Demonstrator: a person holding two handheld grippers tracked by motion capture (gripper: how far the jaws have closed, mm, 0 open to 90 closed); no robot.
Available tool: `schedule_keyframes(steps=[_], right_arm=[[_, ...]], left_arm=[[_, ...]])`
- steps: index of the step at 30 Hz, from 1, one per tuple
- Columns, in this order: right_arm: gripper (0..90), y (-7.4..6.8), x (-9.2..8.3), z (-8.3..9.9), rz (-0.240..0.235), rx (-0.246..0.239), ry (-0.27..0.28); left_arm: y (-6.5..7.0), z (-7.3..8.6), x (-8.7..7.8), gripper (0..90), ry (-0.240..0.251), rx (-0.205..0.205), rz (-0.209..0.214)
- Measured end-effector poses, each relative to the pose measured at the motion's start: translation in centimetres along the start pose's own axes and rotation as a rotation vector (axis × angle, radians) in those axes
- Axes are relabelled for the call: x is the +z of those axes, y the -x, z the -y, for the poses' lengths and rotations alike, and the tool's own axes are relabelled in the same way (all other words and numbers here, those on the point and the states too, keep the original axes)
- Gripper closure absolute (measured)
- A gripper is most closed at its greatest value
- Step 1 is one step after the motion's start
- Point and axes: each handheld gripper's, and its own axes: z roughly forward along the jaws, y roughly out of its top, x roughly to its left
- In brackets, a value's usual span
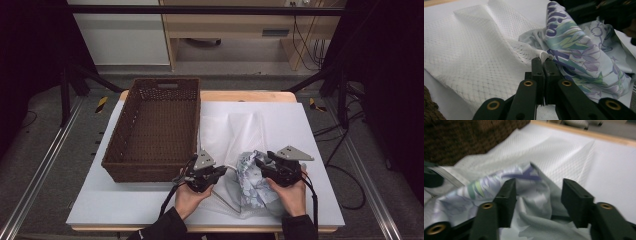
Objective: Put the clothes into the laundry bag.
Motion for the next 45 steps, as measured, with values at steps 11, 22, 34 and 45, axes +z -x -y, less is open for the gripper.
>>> schedule_keyframes(steps=[11,22,34,45], right_arm=[[87.0,-0.7,1.0,0.7,-0.098,-0.038,-0.047],[86.7,-6.0,-2.0,1.2,-0.371,-0.136,0.055],[85.8,-7.1,4.7,2.0,-0.141,-0.084,-0.091],[61.8,-5.8,-0.7,0.7,-0.227,-0.074,0.050]], left_arm=[[-0.4,0.1,0.2,88.2,-0.012,-0.013,-0.010],[0.0,-2.2,0.5,88.3,0.000,-0.030,-0.025],[1.6,-1.9,-0.3,88.5,0.009,0.043,-0.035],[0.7,0.5,-0.9,88.2,-0.009,0.036,-0.042]])
